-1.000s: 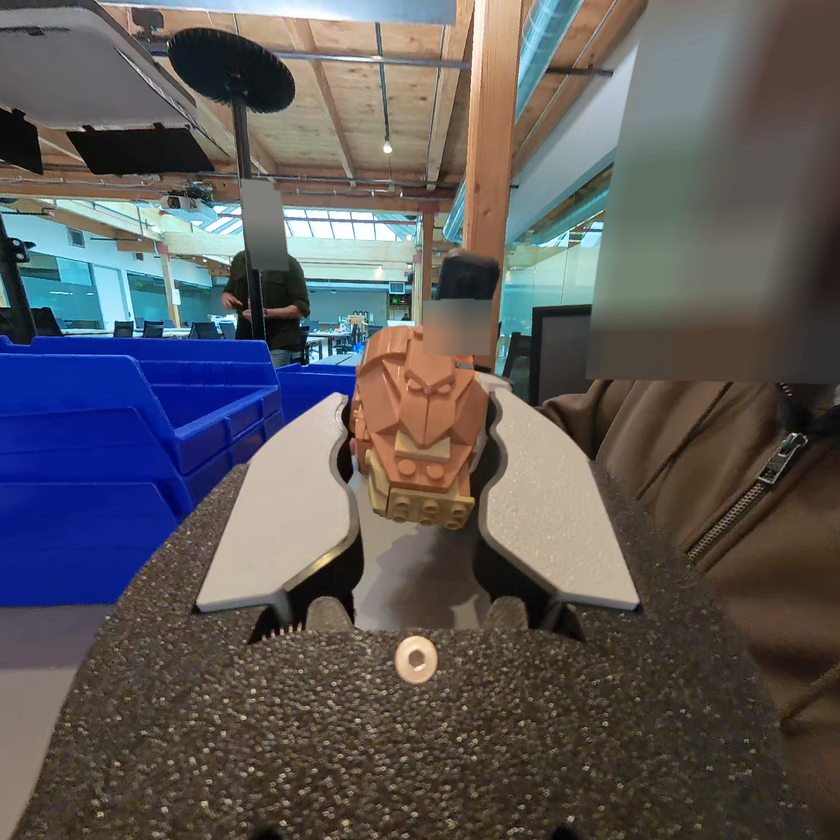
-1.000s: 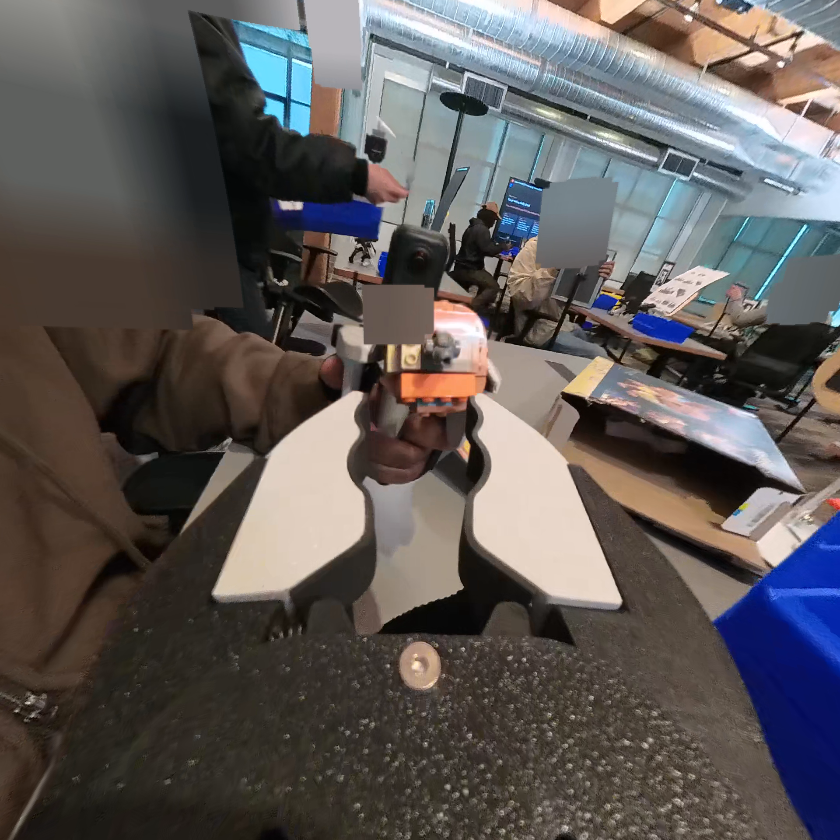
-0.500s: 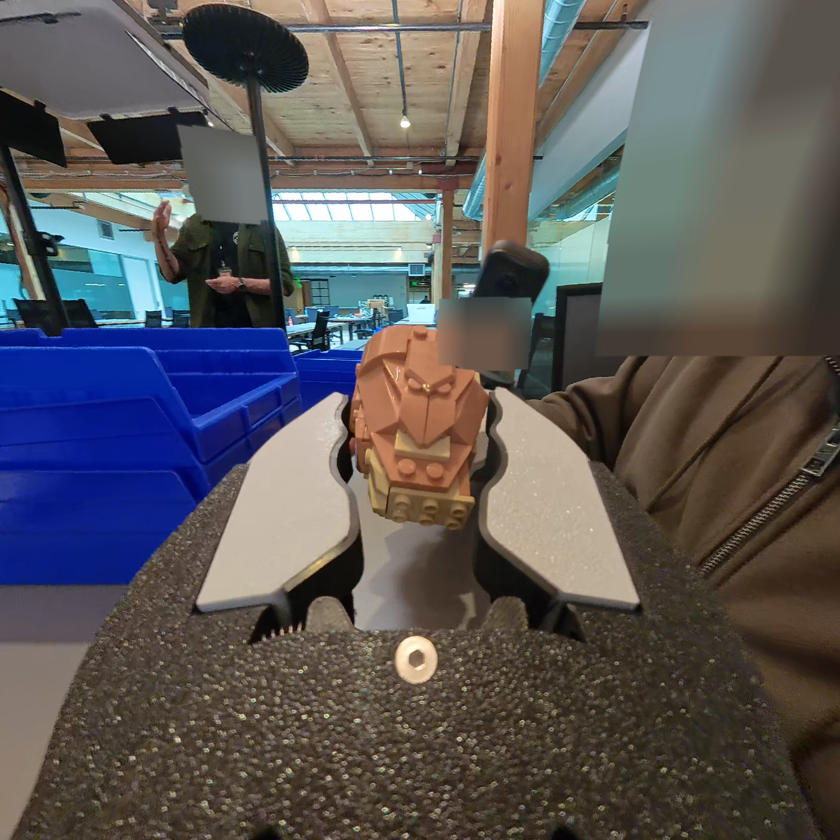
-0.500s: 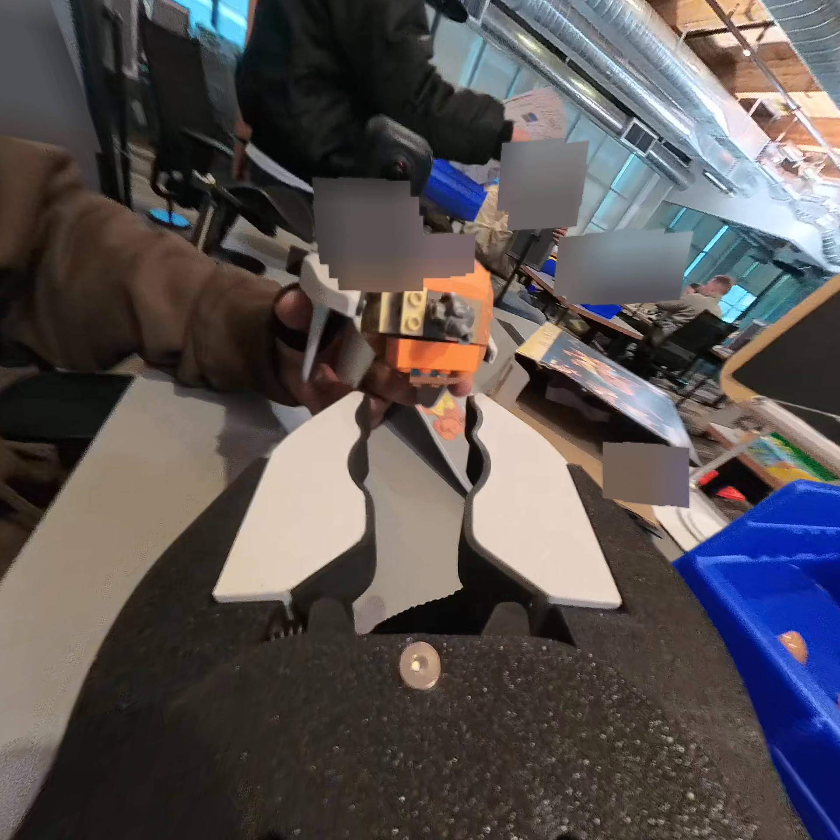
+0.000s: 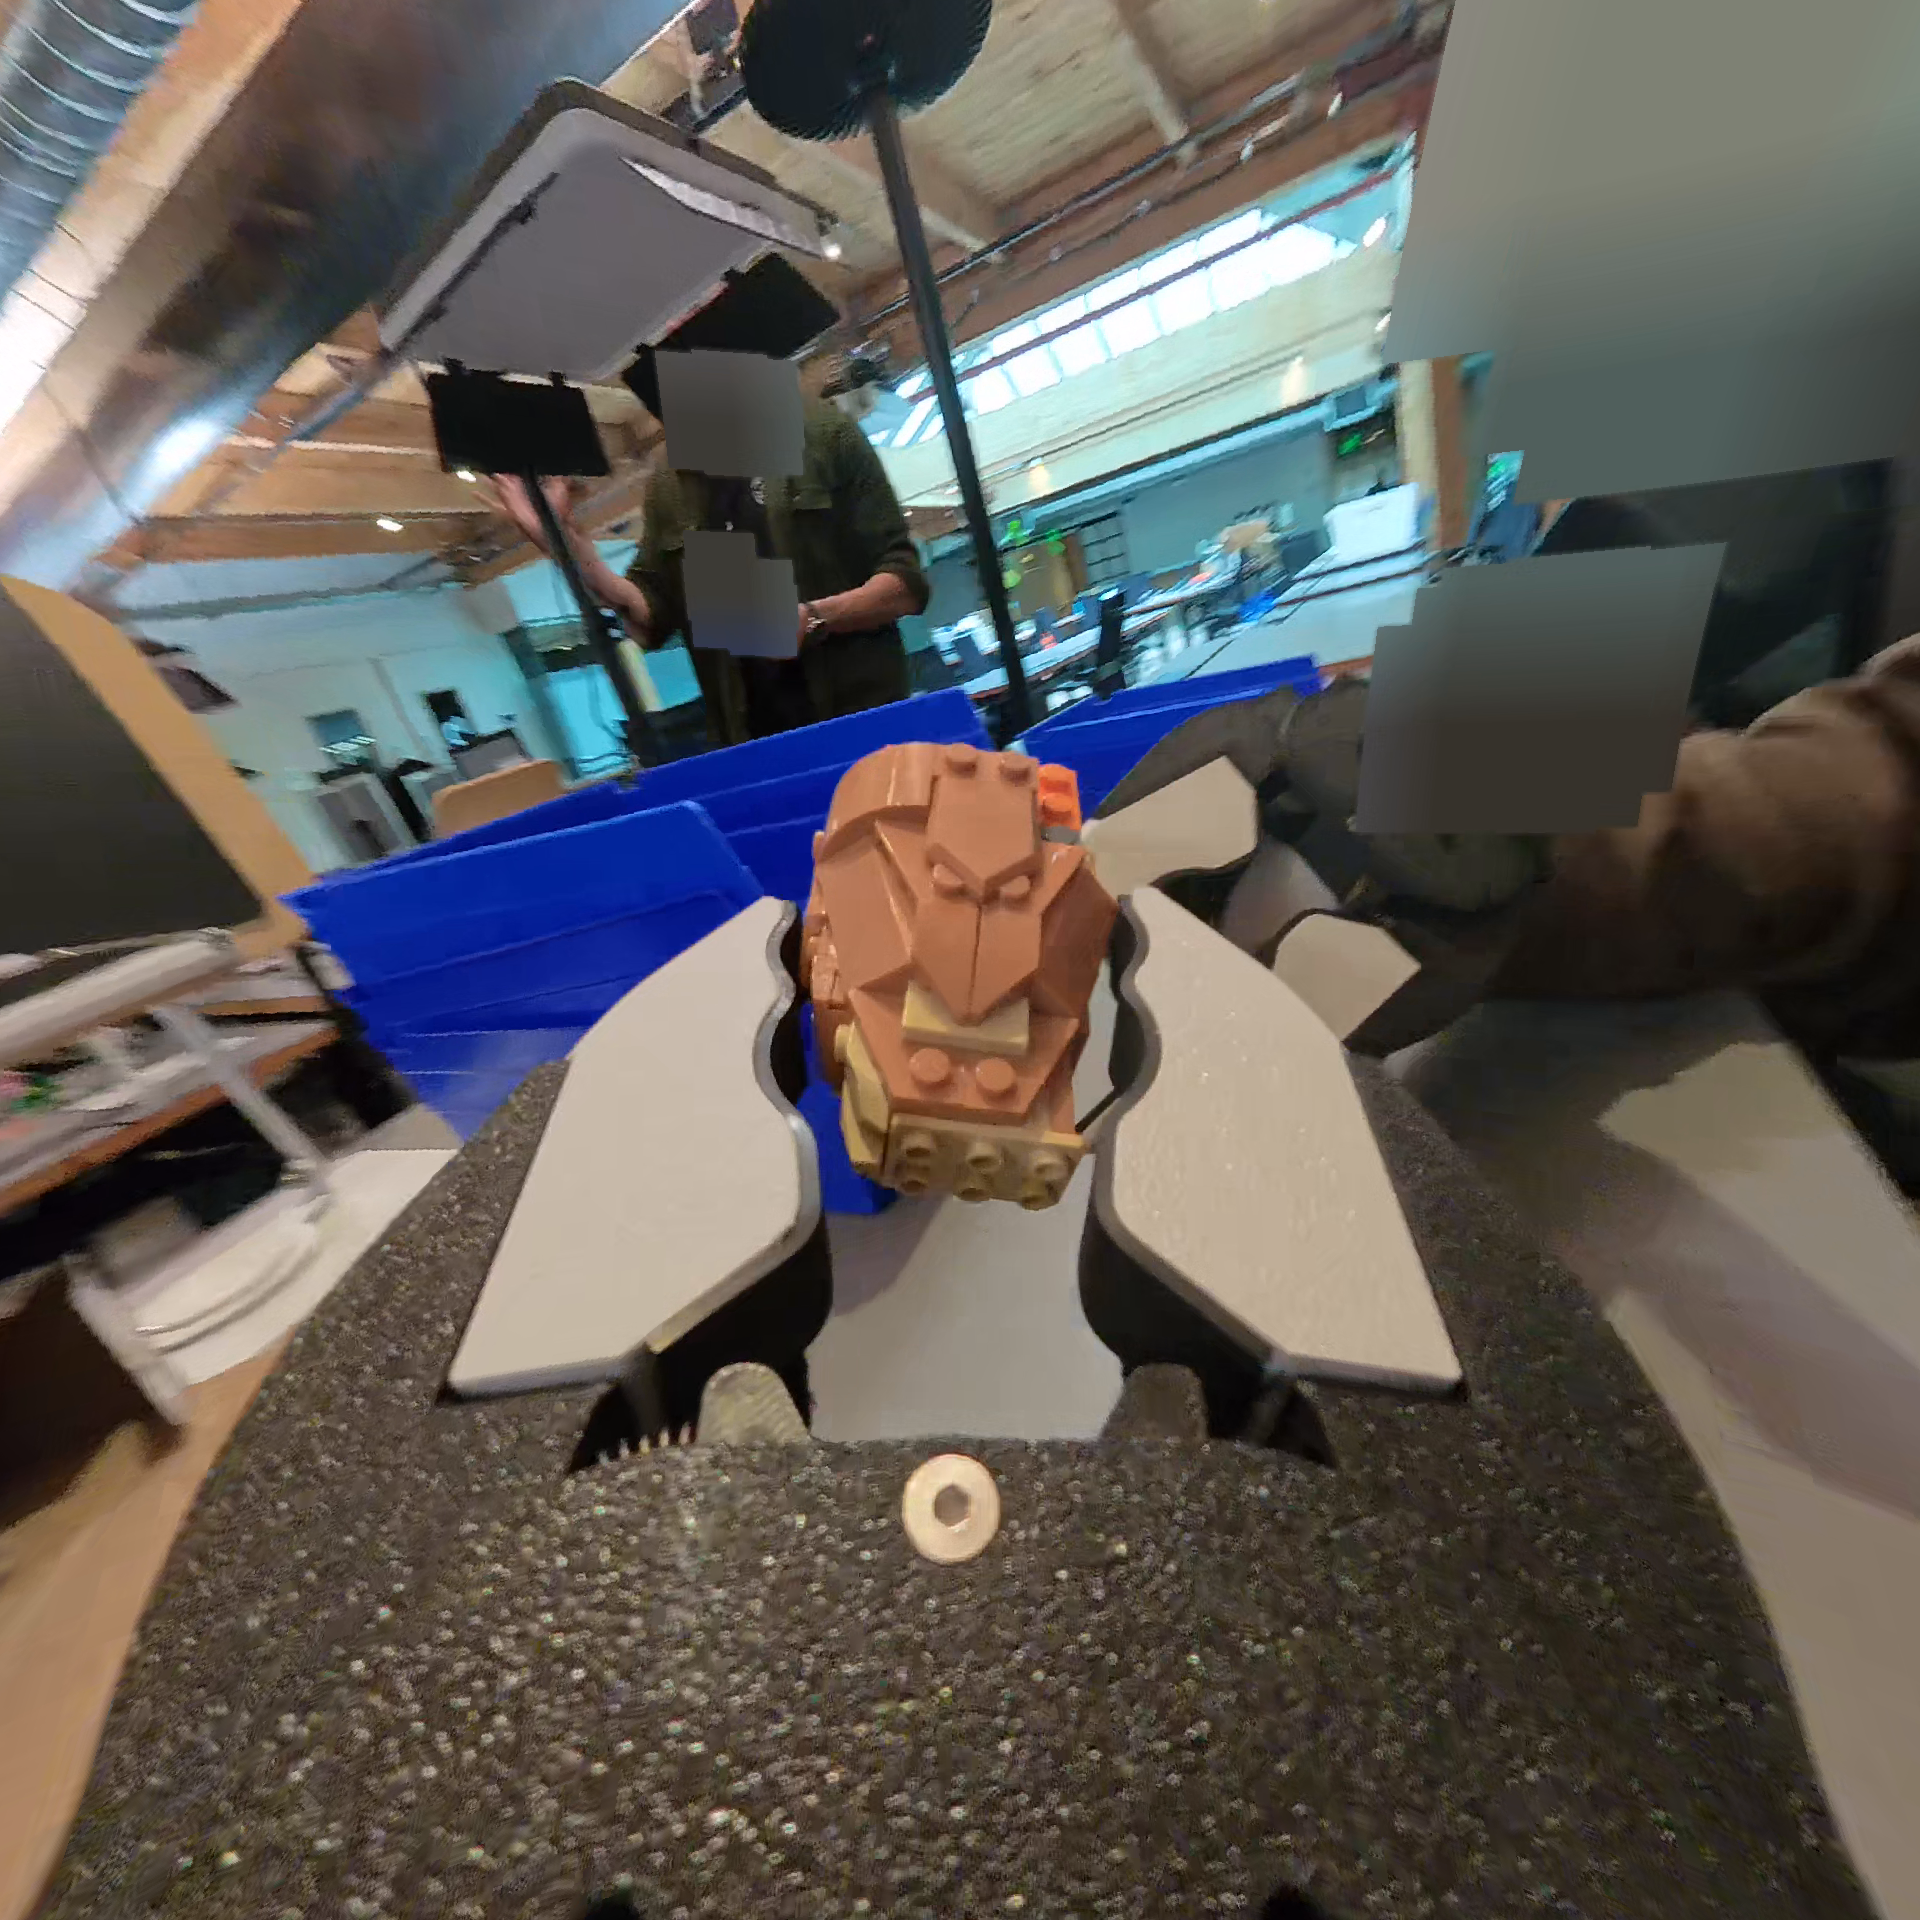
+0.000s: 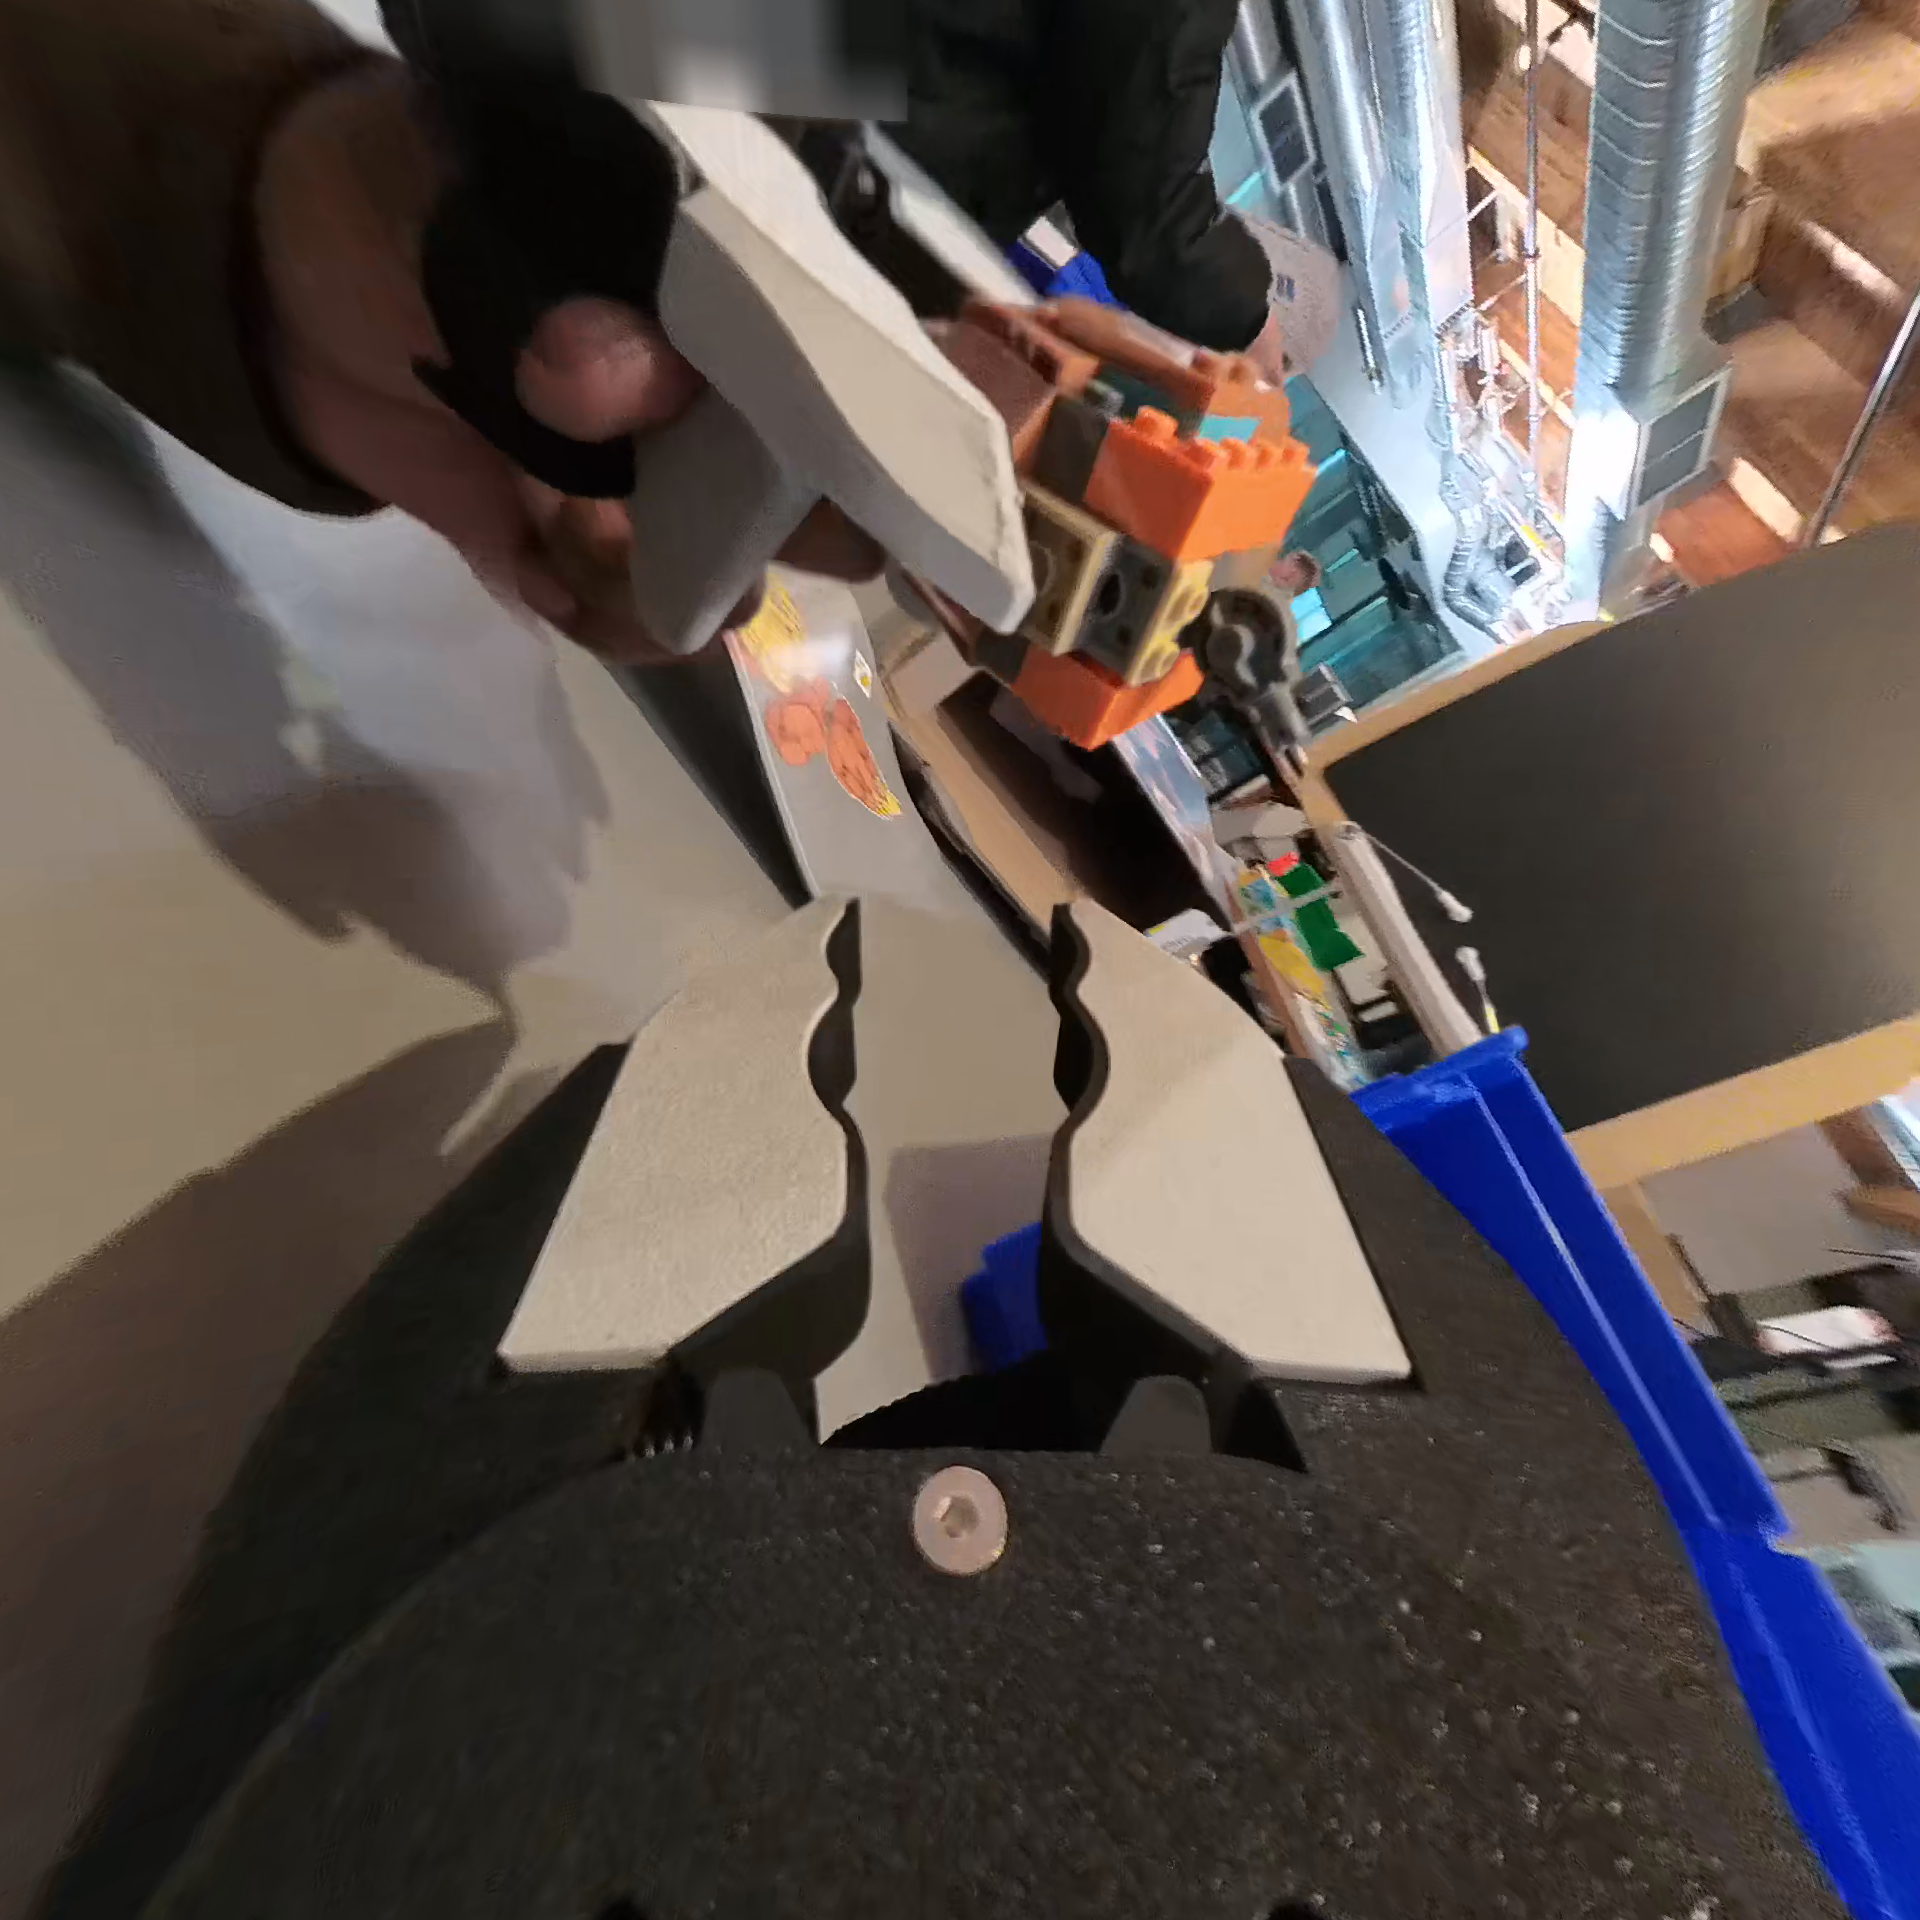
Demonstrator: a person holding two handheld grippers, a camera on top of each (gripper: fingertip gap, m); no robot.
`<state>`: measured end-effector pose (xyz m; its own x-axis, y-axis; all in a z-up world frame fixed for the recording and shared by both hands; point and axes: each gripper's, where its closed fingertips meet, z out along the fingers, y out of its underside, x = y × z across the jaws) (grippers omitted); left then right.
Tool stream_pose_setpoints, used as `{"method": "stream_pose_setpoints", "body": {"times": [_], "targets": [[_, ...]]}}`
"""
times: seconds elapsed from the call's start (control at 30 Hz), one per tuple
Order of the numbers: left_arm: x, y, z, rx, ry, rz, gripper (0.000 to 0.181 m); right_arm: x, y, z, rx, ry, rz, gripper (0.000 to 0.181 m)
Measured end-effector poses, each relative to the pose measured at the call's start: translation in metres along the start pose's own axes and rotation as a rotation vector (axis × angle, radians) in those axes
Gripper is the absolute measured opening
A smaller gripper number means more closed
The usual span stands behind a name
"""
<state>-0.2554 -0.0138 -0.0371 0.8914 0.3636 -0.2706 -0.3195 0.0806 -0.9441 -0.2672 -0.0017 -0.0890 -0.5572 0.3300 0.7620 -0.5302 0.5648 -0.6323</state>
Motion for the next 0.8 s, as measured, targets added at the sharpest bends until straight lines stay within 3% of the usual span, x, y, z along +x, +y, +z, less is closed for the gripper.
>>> {"method": "stream_pose_setpoints", "body": {"times": [0.33,0.57,0.8], "targets": [[0.020,-0.002,0.005,-0.065,-0.209,0.804,0.057,0.004,0.008,0.002,-0.038,0.049,-0.051,0.033],[0.039,-0.015,0.003,0.006,-0.245,1.032,0.057,0.002,0.009,0.004,-0.041,0.048,-0.061,0.032],[0.047,-0.014,0.005,0.015,-0.240,1.105,0.056,0.001,0.008,0.004,-0.038,0.052,-0.070,0.032]]}}
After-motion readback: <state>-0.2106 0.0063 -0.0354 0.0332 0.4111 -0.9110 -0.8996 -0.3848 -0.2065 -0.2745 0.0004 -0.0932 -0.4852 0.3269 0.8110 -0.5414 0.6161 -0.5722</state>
